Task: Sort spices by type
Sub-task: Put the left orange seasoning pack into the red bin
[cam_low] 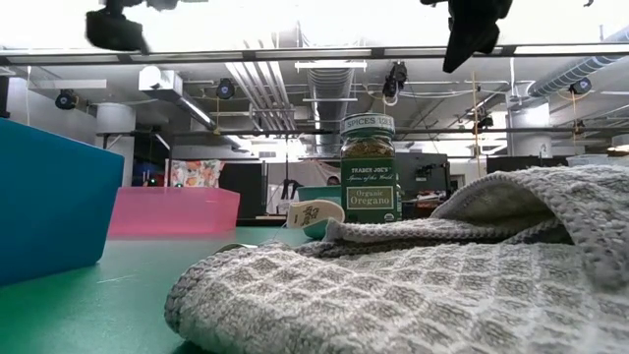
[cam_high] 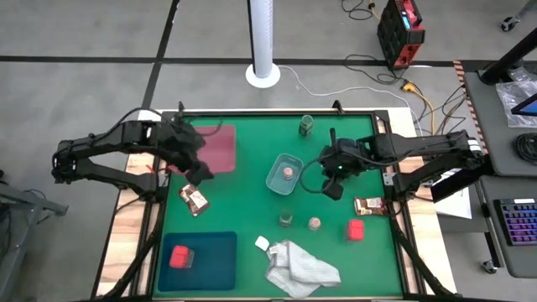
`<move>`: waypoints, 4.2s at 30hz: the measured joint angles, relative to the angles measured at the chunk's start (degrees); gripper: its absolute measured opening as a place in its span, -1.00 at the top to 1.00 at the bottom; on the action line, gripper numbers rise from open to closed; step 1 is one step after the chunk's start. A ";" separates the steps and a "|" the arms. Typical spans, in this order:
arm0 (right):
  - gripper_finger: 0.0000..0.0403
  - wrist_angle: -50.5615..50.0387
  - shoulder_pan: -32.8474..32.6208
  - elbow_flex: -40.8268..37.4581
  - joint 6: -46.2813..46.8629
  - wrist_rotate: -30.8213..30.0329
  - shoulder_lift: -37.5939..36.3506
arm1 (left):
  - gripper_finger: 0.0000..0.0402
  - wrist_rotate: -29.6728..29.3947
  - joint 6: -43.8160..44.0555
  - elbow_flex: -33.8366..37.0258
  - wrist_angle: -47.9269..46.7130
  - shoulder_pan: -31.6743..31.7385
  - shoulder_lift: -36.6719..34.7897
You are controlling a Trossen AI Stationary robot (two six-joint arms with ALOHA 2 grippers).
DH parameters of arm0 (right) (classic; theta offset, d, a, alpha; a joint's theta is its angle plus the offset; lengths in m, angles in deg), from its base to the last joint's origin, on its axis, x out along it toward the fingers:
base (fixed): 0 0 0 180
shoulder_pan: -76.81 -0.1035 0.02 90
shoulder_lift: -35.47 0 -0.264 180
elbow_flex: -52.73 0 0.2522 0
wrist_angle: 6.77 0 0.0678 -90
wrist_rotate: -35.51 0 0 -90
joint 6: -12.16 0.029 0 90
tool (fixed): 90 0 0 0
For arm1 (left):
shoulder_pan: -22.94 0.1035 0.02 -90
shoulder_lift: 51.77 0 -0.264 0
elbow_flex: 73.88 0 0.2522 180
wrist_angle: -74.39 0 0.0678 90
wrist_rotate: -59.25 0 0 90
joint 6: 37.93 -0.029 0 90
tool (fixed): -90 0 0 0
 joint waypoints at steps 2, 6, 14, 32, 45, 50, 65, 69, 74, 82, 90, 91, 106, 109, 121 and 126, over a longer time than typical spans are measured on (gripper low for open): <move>0.94 0.02 -0.02 -0.02 -2.50 -0.62 0.07 | -0.33 1.39 0.60 0.00 -3.90 -2.49 0.91; 0.94 1.36 0.07 -0.02 -6.85 -2.34 0.09 | -0.33 -1.56 3.74 0.66 -9.28 -6.94 4.35; 0.94 6.06 0.09 -0.07 -10.29 -4.48 0.13 | -0.33 -4.37 13.13 4.15 -11.41 -13.99 16.98; 0.94 7.08 0.09 -0.07 -13.09 -4.48 0.15 | -0.33 -7.15 8.39 21.20 -0.87 -16.47 24.09; 0.94 7.10 0.09 -0.07 -13.00 -4.47 0.15 | -0.33 -5.65 6.89 30.53 12.57 -16.77 23.24; 0.94 7.08 0.09 -0.07 -13.00 -4.49 0.15 | -0.31 -4.97 7.09 33.68 16.28 -16.84 22.98; 0.94 7.10 0.09 -0.07 -13.04 -4.48 0.15 | 0.76 -4.28 4.33 34.35 17.70 -16.82 23.12; 0.94 7.12 0.09 -0.07 -13.37 -4.49 0.17 | 0.95 -0.58 2.36 31.41 17.94 -16.86 23.00; 0.94 7.10 0.09 -0.07 -13.17 -4.49 0.17 | 0.99 -0.06 1.74 23.93 12.85 -16.84 19.40; 0.94 7.33 0.09 0.12 -13.14 -4.49 0.17 | 0.99 6.33 -4.14 5.61 4.58 -14.03 9.69; 0.94 11.16 0.81 0.24 -14.73 -4.47 0.17 | 1.00 -2.85 -11.97 -2.88 4.75 10.83 1.57; 0.94 11.65 1.14 0.24 -15.10 -4.49 0.17 | 1.00 0.22 -13.19 -2.22 6.90 15.89 0.82; 0.94 13.57 2.80 0.24 -13.97 -4.51 0.17 | 1.00 33.30 -15.51 23.54 21.13 54.76 2.52; 0.94 13.57 2.86 0.24 -14.05 -4.53 0.17 | 1.00 33.27 -14.33 24.53 24.26 54.71 2.49; 0.94 13.58 3.50 0.24 -14.46 -6.53 0.17 | 1.00 31.39 -7.78 29.32 34.06 54.55 4.52; 0.94 13.59 3.50 0.24 -14.51 -7.48 0.17 | 1.00 31.32 -3.45 32.12 41.93 54.57 4.53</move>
